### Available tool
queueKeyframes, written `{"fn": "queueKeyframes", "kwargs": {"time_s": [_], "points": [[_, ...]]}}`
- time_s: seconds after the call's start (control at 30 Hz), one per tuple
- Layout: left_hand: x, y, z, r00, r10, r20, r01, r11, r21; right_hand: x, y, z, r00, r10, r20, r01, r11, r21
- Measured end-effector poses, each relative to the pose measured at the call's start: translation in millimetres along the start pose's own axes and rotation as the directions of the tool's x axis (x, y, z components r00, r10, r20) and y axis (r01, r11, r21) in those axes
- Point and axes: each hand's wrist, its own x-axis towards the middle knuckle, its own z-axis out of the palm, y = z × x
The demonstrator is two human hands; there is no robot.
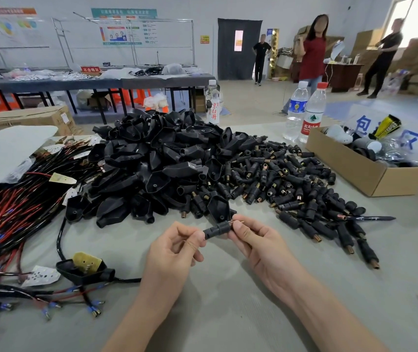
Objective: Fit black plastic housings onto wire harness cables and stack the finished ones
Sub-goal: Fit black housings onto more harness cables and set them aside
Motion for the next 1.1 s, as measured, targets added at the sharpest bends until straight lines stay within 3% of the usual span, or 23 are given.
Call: {"fn": "queueKeyframes", "kwargs": {"time_s": [0.13, 0.37, 0.57, 0.8, 1.0, 1.1], "points": [[2, -1, -4, 0.999, 0.0, -0.04, 0.0, 1.0, 0.007, -2, 1, 2, 1.0, 0.027, 0.009, -0.027, 1.0, 0.001], [-1, -5, -1, 0.99, 0.1, -0.104, -0.08, 0.98, 0.185, 1, 2, 2, 0.999, -0.011, -0.053, 0.008, 0.999, -0.053], [0, -11, -3, 0.979, 0.186, -0.081, -0.144, 0.918, 0.37, 1, 3, 0, 0.998, -0.015, -0.059, 0.014, 0.999, -0.031], [-2, -10, -2, 0.955, 0.289, -0.069, -0.231, 0.868, 0.441, -1, 1, 2, 0.999, 0.01, -0.044, -0.011, 1.0, -0.015], [0, -14, -6, 0.966, 0.255, -0.048, -0.204, 0.861, 0.466, -1, -4, 1, 0.999, 0.036, -0.037, -0.036, 0.999, 0.002], [-1, -12, -9, 0.947, 0.321, -0.004, -0.272, 0.809, 0.521, 0, -5, -2, 0.999, 0.027, -0.031, -0.027, 1.0, -0.001]]}}
